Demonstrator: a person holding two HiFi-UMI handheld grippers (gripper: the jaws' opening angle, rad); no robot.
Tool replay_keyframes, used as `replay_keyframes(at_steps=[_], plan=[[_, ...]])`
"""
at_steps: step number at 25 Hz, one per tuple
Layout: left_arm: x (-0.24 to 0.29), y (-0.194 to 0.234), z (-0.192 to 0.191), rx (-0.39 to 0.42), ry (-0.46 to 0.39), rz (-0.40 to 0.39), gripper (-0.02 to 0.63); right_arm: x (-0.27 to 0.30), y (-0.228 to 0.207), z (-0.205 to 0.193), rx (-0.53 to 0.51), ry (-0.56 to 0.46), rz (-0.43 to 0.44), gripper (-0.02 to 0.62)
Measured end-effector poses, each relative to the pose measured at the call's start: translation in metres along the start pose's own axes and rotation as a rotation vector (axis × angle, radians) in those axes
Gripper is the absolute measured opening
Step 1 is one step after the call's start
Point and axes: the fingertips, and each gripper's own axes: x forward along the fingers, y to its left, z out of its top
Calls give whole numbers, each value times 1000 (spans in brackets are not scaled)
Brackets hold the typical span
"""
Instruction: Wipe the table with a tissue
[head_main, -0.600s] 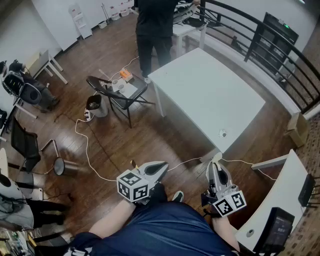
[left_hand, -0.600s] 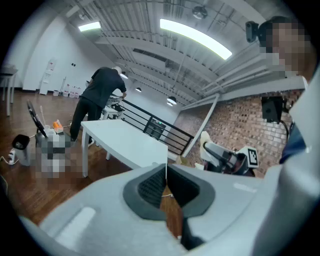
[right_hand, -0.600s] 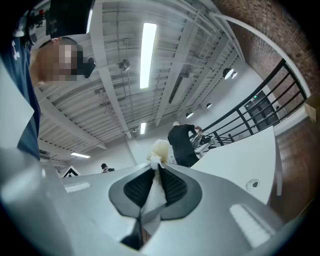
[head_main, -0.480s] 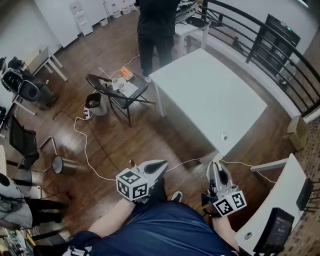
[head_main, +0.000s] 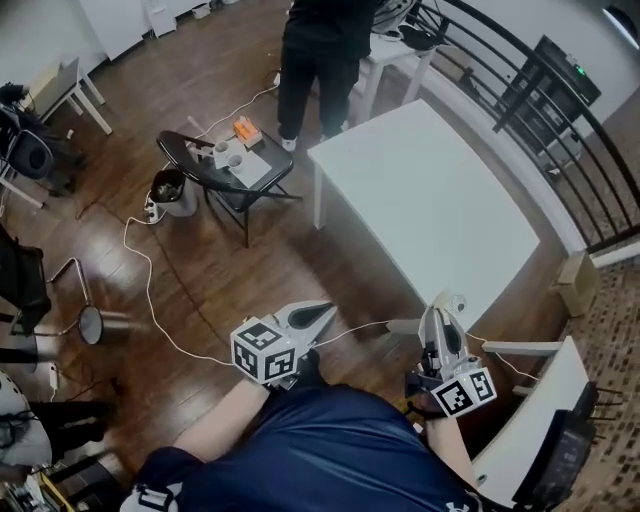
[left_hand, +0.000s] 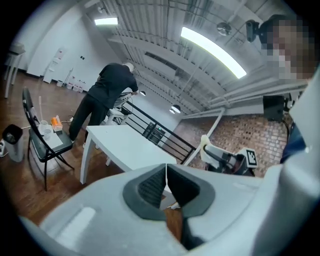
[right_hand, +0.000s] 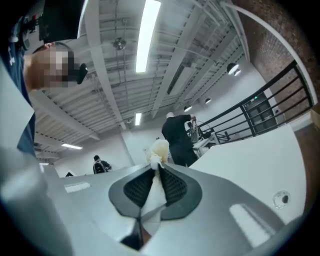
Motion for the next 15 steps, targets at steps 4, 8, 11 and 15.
replay_keyframes(at_steps=[4, 8, 11, 15], plan=[[0, 42, 28, -12, -13, -24, 8, 52, 7, 5, -34, 24, -25, 17], [-3, 77, 44, -38, -21, -19, 8, 95, 11, 3, -53, 51, -35, 17], [-3, 97, 60, -53, -36, -4, 8, 126, 9, -1, -47, 66, -29, 17], [4, 119, 76, -67, -33, 21, 8, 165, 2, -7, -27, 80, -11, 17]])
